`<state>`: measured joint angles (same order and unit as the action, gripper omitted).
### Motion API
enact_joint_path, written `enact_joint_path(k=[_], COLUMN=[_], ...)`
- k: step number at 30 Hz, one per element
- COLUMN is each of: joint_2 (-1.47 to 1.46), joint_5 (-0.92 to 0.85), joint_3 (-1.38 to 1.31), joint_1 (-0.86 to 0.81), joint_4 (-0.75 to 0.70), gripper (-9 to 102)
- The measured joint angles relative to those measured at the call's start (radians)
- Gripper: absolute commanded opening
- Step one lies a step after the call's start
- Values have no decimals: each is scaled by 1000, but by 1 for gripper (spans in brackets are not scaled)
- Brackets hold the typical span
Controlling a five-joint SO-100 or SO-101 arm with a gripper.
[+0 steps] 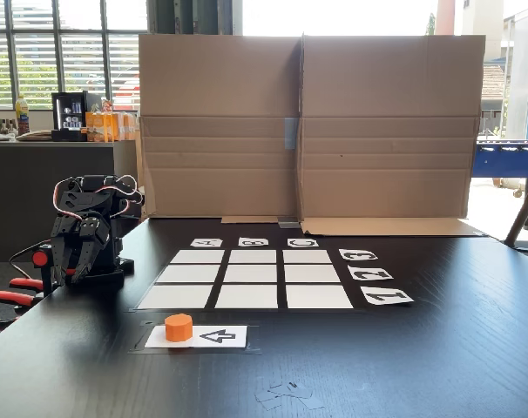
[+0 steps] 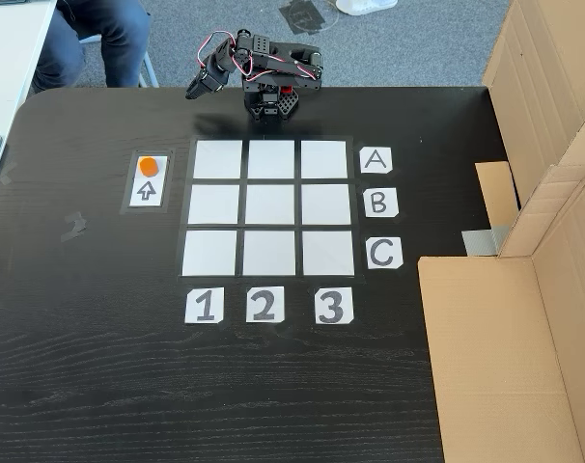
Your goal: Pick up the round, orange token and place it in the grid on square A1.
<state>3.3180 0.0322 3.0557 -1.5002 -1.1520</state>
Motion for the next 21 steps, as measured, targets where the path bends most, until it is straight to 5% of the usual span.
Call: enact_joint_path(k=[21], joint_2=[-298], joint_5=[0], joint_3=[-183], joint_1=[14], joint_4=[103], gripper=[16])
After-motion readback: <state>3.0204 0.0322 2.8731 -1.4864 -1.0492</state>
